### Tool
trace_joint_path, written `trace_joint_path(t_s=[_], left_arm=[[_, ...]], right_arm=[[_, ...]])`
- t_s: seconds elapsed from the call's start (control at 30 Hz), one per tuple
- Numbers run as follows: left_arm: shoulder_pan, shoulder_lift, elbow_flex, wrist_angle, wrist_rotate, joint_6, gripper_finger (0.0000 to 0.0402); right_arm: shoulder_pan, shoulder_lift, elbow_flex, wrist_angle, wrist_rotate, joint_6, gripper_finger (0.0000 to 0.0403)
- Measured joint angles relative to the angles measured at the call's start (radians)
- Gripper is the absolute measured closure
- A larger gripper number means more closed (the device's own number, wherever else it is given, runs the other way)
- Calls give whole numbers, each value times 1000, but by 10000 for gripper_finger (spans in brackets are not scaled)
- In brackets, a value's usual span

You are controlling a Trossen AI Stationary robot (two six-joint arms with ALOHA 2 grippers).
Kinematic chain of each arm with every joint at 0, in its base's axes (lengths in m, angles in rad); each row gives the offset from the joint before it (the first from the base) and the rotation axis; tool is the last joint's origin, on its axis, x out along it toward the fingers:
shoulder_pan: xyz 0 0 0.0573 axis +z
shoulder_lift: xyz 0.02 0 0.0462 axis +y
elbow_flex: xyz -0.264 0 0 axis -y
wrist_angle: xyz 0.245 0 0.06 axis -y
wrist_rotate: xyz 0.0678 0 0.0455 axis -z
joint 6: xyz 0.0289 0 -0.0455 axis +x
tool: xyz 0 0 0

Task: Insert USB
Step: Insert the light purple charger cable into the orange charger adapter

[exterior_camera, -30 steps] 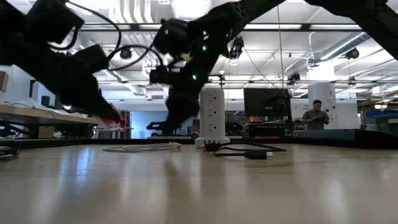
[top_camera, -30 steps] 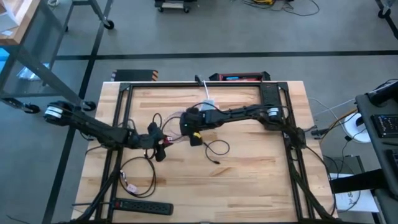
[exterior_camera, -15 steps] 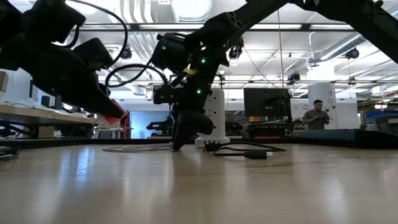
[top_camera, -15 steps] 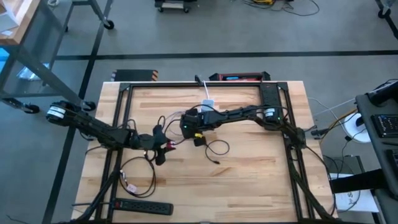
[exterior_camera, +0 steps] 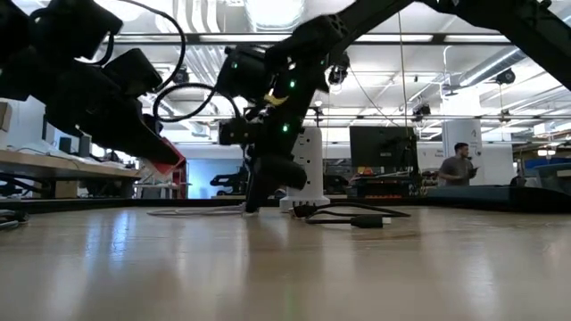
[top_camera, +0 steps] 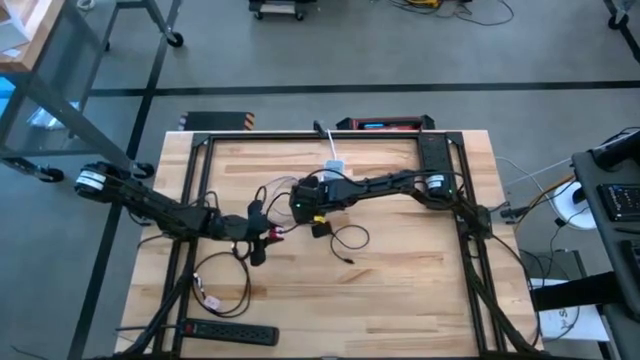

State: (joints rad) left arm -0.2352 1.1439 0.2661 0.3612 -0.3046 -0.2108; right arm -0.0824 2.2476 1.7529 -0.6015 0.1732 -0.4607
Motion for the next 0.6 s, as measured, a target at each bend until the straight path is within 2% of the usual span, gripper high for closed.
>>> trace_joint_path(t_s=[0.23,0.33,0.5,0.6], left_arm=[[-52,0,0,171,10,129,268],[-70,-1,0,278,11,185,268],[-95,19,-21,453,12,250,268],[-105,58,-26,575,12,284,268]], right_arm=[[44,-246,6,-42,10,129,401],[65,-364,-17,13,3,231,401],[121,-537,-215,365,-68,344,402],[164,-598,-406,689,-76,385,402]])
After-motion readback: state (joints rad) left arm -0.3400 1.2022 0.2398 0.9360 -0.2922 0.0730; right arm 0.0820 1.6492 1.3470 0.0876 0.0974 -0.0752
